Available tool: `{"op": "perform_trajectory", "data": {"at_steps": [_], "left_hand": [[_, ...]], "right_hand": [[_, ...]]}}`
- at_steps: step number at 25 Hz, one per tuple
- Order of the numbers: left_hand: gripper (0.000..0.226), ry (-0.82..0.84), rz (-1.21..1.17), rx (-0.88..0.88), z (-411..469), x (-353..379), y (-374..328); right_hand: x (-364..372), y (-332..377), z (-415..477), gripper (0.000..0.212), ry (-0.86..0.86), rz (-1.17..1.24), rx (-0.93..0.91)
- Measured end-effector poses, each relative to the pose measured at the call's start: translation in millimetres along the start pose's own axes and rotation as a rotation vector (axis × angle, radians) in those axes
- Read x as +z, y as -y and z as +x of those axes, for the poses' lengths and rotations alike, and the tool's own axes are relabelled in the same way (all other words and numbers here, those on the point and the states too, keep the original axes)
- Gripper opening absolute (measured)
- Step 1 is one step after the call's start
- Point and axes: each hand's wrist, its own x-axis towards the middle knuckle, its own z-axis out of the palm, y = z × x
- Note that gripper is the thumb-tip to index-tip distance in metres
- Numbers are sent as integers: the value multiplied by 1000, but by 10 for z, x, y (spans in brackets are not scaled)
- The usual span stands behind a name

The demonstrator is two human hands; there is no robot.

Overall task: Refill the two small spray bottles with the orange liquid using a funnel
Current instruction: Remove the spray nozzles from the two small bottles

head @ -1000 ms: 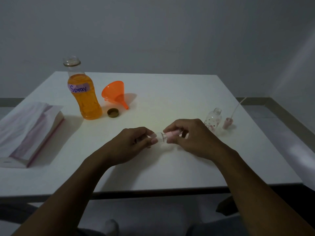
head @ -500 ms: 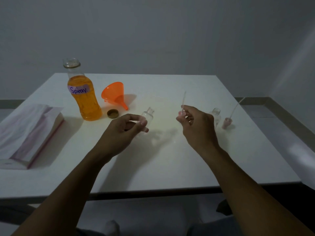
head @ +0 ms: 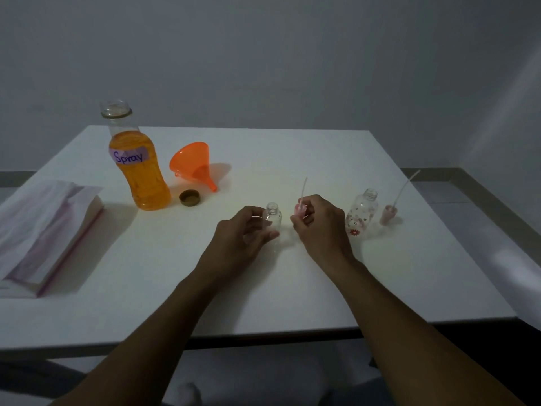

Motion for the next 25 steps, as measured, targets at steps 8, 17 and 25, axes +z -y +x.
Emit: {"op": "perform_trajectory", "data": {"at_steps": [8,17,25], "left_hand": [[52,44,47,-15,-9,-39,39],[71,92,194,-49,-242,-265,87],[30,-493,209,-36,-356,-963,228]], "right_hand": [[-4,0,4,49,53,87,104],[-358,264,-617,23,136,33,145],[49,735,-1220,18,206,104,-251]]}}
